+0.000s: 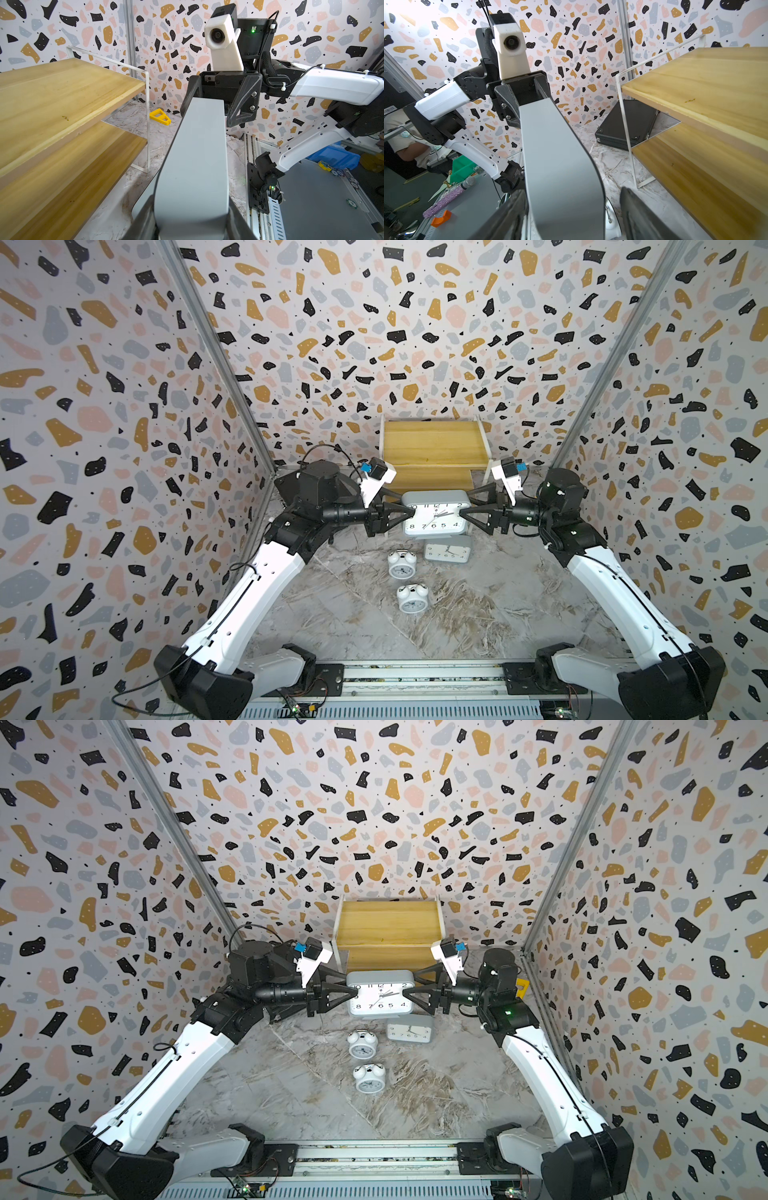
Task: Place the alarm clocks on the shelf by style
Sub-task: Pick up the alarm from the center of the board.
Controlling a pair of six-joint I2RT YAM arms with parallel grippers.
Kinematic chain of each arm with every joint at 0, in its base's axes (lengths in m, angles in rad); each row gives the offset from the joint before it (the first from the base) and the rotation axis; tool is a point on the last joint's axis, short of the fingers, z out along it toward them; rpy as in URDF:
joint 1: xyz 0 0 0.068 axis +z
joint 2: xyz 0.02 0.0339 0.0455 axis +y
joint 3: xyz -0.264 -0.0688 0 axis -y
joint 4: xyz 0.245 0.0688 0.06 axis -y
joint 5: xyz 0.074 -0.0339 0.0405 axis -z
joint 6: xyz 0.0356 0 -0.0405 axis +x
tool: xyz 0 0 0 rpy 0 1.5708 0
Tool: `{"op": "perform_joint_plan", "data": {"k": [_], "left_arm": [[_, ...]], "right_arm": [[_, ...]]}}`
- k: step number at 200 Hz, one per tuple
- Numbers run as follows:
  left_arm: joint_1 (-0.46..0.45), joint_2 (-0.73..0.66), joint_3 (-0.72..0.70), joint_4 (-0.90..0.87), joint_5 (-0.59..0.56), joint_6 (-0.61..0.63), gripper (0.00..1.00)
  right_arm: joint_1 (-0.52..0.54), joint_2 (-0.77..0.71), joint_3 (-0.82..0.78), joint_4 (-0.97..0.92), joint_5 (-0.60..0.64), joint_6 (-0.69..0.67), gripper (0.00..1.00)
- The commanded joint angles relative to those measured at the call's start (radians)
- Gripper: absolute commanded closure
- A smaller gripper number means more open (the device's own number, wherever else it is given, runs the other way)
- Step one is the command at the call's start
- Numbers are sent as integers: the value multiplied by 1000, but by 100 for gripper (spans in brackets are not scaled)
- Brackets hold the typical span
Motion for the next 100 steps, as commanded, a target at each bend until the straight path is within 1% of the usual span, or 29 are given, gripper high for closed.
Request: {"op": "perform_joint_plan", "data": {"k": [1, 14, 41, 69, 71, 77, 81, 86, 92, 100], "left_arm": [[2, -25, -3, 146, 8, -32, 100], [2, -21, -5, 155, 11, -38, 100], [3, -8, -2, 161, 17, -50, 100], [2, -3, -1, 166, 12, -60, 100], [2, -3, -1, 165, 9, -59, 97], [2, -7, 0, 155, -4, -53, 79], [2, -8, 1, 147, -20, -47, 69], [3, -15, 2, 133, -39, -35, 60], [3, -20, 1, 117, -61, -20, 52], [4, -32, 2, 86, -97, 0, 35]], "right_arm": [[-3, -12, 0, 24, -57, 7, 27], [-3, -12, -2, 22, -57, 4, 31], [-3, -10, 2, 26, -61, 3, 57], [-3, -16, 8, 10, -25, -9, 77], [-3, -18, 10, 7, -20, -12, 78], [-3, -25, 15, -11, 2, -25, 80], [-3, -29, 20, -21, 18, -34, 81], [-3, -36, 25, -33, 38, -46, 82], [-3, -45, 36, -55, 67, -63, 83], [-3, -55, 58, -99, 103, -87, 83]]}}
